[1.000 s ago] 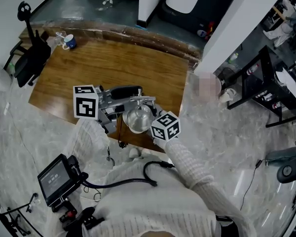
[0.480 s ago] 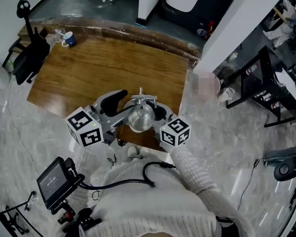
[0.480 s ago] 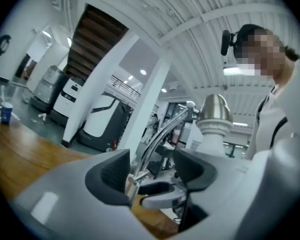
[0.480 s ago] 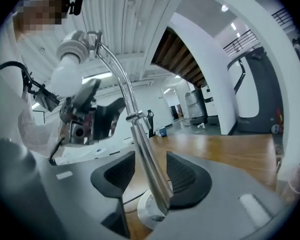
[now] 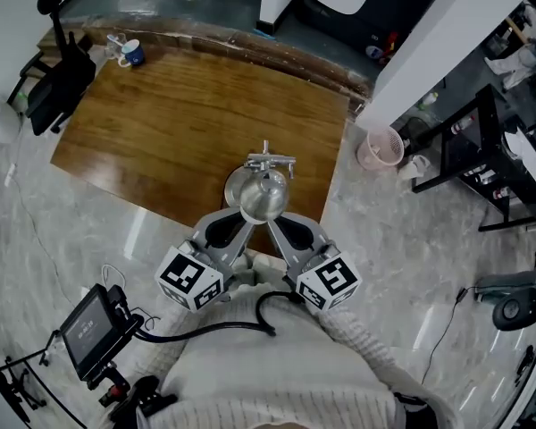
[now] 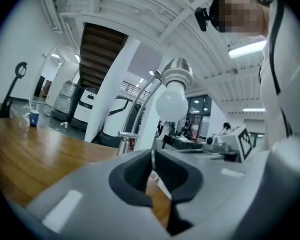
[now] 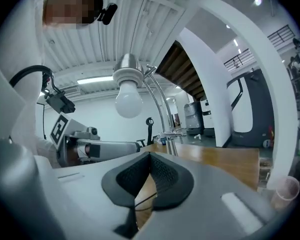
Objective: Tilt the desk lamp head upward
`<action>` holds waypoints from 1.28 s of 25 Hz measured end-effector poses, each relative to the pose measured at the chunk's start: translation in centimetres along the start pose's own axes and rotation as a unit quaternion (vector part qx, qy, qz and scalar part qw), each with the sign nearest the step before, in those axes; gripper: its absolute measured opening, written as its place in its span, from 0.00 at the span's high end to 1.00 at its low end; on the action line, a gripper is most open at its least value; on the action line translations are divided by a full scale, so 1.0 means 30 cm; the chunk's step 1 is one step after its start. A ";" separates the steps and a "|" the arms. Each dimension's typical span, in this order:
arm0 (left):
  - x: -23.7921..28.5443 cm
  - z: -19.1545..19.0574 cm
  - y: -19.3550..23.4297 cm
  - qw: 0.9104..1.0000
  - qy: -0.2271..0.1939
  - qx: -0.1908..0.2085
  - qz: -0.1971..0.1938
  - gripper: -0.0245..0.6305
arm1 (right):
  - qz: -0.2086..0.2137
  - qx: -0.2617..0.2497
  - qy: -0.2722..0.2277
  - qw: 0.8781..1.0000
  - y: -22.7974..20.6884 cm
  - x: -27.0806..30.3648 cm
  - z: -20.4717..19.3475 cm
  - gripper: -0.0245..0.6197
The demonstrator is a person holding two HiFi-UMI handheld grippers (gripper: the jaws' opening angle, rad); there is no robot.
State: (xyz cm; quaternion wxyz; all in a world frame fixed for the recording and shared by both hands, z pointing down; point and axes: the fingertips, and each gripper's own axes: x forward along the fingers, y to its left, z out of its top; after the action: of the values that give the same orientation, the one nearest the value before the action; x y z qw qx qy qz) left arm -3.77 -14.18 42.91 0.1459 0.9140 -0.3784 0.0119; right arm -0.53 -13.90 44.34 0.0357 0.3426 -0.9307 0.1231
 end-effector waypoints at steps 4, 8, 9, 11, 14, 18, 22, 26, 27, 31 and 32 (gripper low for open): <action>-0.040 -0.058 -0.016 0.998 0.024 0.021 0.046 0.95 | -0.023 -0.004 0.005 1.000 0.013 -0.024 -0.009 0.96; -0.036 -0.127 0.006 0.996 0.061 0.009 0.058 0.95 | -0.027 -0.009 0.020 0.999 0.010 -0.003 -0.030 0.96; -0.036 -0.137 0.008 0.996 0.067 0.008 0.058 0.95 | -0.026 -0.011 0.023 0.999 0.013 0.002 -0.033 0.96; -0.035 -0.151 0.012 0.995 0.078 0.008 0.058 0.95 | -0.027 -0.012 0.027 0.999 0.015 0.009 -0.040 0.96; -0.028 -0.153 0.007 0.996 0.080 0.005 0.050 0.95 | -0.030 -0.013 0.034 0.999 0.011 0.013 -0.044 0.96; -0.027 -0.135 -0.006 0.997 0.068 0.011 0.043 0.95 | -0.029 -0.015 0.038 0.999 0.016 0.014 -0.043 0.96; -0.032 -0.124 -0.008 0.997 0.060 0.010 0.042 0.95 | -0.029 -0.013 0.039 0.999 0.017 0.010 -0.043 0.96; -0.028 -0.123 -0.002 0.997 0.064 0.011 0.045 0.95 | -0.032 -0.007 0.037 0.999 0.009 0.000 -0.040 0.96; -0.026 -0.123 -0.002 0.997 0.065 0.011 0.044 0.95 | -0.032 -0.006 0.037 0.999 0.008 -0.001 -0.039 0.96; -0.020 -0.115 -0.011 0.997 0.062 0.016 0.035 0.95 | -0.033 -0.007 0.039 0.999 0.006 -0.005 -0.036 0.96; -0.019 -0.113 -0.013 0.997 0.062 0.017 0.034 0.95 | -0.035 -0.007 0.040 0.999 0.005 -0.005 -0.036 0.96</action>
State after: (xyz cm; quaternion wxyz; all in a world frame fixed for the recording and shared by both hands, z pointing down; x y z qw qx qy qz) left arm -3.60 -12.59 45.99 0.1527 0.9004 -0.3996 0.0796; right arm -0.52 -13.41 45.34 0.0791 0.3692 -0.9170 0.1287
